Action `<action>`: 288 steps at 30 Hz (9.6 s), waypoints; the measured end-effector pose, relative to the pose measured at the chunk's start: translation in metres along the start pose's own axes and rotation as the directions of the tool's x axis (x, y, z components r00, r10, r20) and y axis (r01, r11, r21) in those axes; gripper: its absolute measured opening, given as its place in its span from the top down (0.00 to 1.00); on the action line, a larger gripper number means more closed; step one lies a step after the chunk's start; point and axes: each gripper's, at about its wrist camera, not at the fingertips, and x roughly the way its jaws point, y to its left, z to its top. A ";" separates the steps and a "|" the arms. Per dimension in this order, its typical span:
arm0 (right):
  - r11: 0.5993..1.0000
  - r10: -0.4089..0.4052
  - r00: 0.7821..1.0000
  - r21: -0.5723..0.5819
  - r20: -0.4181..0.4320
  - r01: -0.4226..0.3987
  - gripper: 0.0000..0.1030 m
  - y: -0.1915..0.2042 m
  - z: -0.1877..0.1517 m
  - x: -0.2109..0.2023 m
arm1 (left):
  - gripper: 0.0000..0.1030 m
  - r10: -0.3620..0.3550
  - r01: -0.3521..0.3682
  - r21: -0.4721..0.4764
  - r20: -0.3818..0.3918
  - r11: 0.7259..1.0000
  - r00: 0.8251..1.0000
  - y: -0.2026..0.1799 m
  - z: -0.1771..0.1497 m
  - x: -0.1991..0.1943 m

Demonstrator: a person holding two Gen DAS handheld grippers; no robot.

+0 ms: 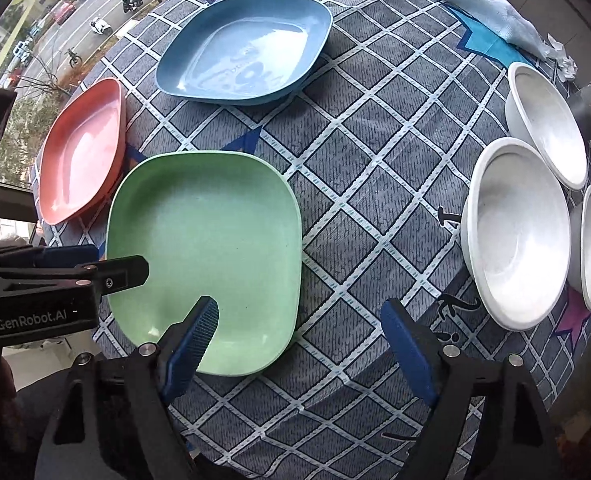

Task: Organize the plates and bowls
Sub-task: 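Close the left and right grippers on the green plate's rim, then lift the green plate by its rim with both grippers, then carry the green plate with both grippers over the pink plate, then lower the green plate onto the pink plate with both grippers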

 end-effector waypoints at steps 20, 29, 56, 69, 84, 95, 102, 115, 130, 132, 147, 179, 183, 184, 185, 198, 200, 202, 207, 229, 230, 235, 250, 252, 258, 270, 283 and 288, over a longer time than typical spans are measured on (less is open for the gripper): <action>0.996 0.056 0.994 0.071 -0.097 -0.050 0.37 0.017 0.046 0.063 | 0.39 0.050 -0.049 0.082 -0.010 0.995 0.999 -0.010 0.027 0.009; 0.997 0.075 0.992 0.035 -0.104 -0.071 0.77 0.042 0.062 0.060 | 0.71 0.071 -0.068 0.148 -0.016 0.987 0.997 -0.027 0.042 0.004; 0.977 0.135 0.989 0.175 -0.058 -0.123 0.81 -0.008 0.026 0.030 | 0.72 0.103 -0.102 0.290 0.011 0.952 0.995 -0.122 0.022 -0.034; 0.936 0.203 0.979 0.299 -0.028 -0.185 0.85 -0.058 0.017 0.013 | 0.72 0.044 -0.050 0.320 0.026 0.946 0.999 -0.168 0.027 -0.070; 0.944 0.167 0.986 0.289 -0.009 -0.157 0.92 -0.056 0.006 -0.007 | 0.75 0.053 -0.068 0.357 0.051 0.932 0.997 -0.204 0.025 -0.092; 0.950 0.153 0.988 0.273 0.008 -0.149 0.94 -0.058 0.000 -0.018 | 0.76 0.052 -0.068 0.361 0.054 0.930 0.997 -0.185 0.024 -0.091; 0.950 0.150 0.989 0.277 0.008 -0.147 0.95 -0.056 0.000 -0.018 | 0.77 0.048 -0.065 0.350 0.057 0.934 0.997 -0.166 0.018 -0.089; 0.954 0.143 0.990 0.264 0.020 -0.143 0.95 -0.050 0.001 -0.021 | 0.80 0.051 -0.074 0.365 0.071 0.928 0.996 -0.158 0.013 -0.092; 0.933 0.154 0.988 0.331 -0.005 -0.143 0.95 -0.056 -0.006 0.000 | 0.79 0.057 -0.042 0.299 -0.041 0.953 0.998 -0.126 0.008 -0.057; 0.929 0.163 0.987 0.339 -0.013 -0.149 0.95 -0.056 -0.007 0.004 | 0.79 0.053 -0.035 0.312 -0.051 0.950 0.997 -0.127 0.007 -0.051; 0.896 0.180 0.983 0.417 -0.032 -0.150 0.95 -0.072 -0.017 0.012 | 0.98 -0.035 0.053 0.355 -0.057 0.933 0.998 -0.126 0.006 -0.054; 0.854 0.258 0.965 0.454 0.051 -0.253 0.95 -0.088 -0.017 -0.015 | 0.97 -0.054 0.057 0.355 -0.018 0.933 0.998 -0.115 0.024 -0.095; 0.864 0.240 0.969 0.442 0.064 -0.243 0.97 -0.085 -0.015 -0.019 | 0.97 -0.055 0.057 0.356 -0.014 0.933 0.998 -0.112 0.024 -0.098; 0.859 0.246 0.967 0.447 0.065 -0.248 0.97 -0.086 -0.016 -0.018 | 0.98 -0.055 0.057 0.355 -0.014 0.933 0.998 -0.112 0.024 -0.098; 0.858 0.248 0.967 0.449 0.063 -0.249 0.97 -0.084 -0.013 -0.017 | 0.97 -0.054 0.056 0.355 -0.015 0.933 0.998 -0.111 0.024 -0.097; 0.867 0.218 0.973 0.444 0.071 -0.226 0.98 -0.083 -0.018 -0.022 | 0.98 -0.057 0.054 0.361 -0.003 0.931 0.998 -0.119 0.025 -0.097; 0.868 0.214 0.974 0.444 0.072 -0.224 0.98 -0.083 -0.018 -0.024 | 0.98 -0.058 0.056 0.358 -0.006 0.932 0.998 -0.117 0.025 -0.097; 0.870 0.210 0.975 0.442 0.067 -0.218 0.98 -0.082 -0.019 -0.024 | 0.98 -0.052 0.051 0.366 -0.006 0.929 0.999 -0.119 0.024 -0.096; 0.869 0.203 0.977 0.447 0.066 -0.211 0.98 -0.081 -0.021 -0.025 | 0.98 -0.047 0.044 0.371 -0.001 0.928 0.999 -0.119 0.021 -0.097; 0.922 0.197 0.980 0.334 0.030 -0.196 0.98 -0.043 -0.004 -0.020 | 0.97 0.074 -0.106 0.384 0.097 0.917 0.993 -0.100 0.015 -0.114; 0.925 0.196 0.980 0.326 0.030 -0.195 0.98 -0.039 -0.002 -0.020 | 0.97 0.073 -0.105 0.378 0.098 0.920 0.992 -0.097 0.016 -0.115; 0.935 0.195 0.980 0.297 0.023 -0.193 0.98 -0.027 0.009 -0.019 | 0.97 0.075 -0.107 0.350 0.103 0.931 0.992 -0.082 0.019 -0.119; 0.954 0.194 0.981 0.235 -0.003 -0.188 0.98 0.013 0.036 -0.013 | 0.97 0.087 -0.121 0.302 0.123 0.946 0.989 -0.047 0.027 -0.129; 0.954 0.196 0.981 0.234 -0.005 -0.189 0.98 0.017 0.040 -0.012 | 0.97 0.092 -0.127 0.303 0.130 0.944 0.987 -0.044 0.028 -0.131; 0.957 0.194 0.981 0.222 -0.008 -0.188 0.98 0.031 0.052 -0.009 | 0.97 0.102 -0.143 0.302 0.147 0.943 0.984 -0.034 0.035 -0.136; 0.969 0.216 0.976 0.127 -0.008 -0.214 0.98 0.086 0.085 -0.007 | 0.97 0.079 -0.124 0.341 0.142 0.932 0.987 -0.021 0.040 -0.142; 0.858 0.313 0.949 0.442 -0.042 -0.263 0.97 0.049 0.057 0.039 | 0.97 0.046 -0.073 0.330 0.087 0.941 0.995 -0.006 0.056 -0.132; 0.850 0.338 0.939 0.450 -0.066 -0.275 0.96 0.061 0.061 0.057 | 0.97 0.056 -0.078 0.364 0.069 0.928 0.996 -0.006 0.059 -0.129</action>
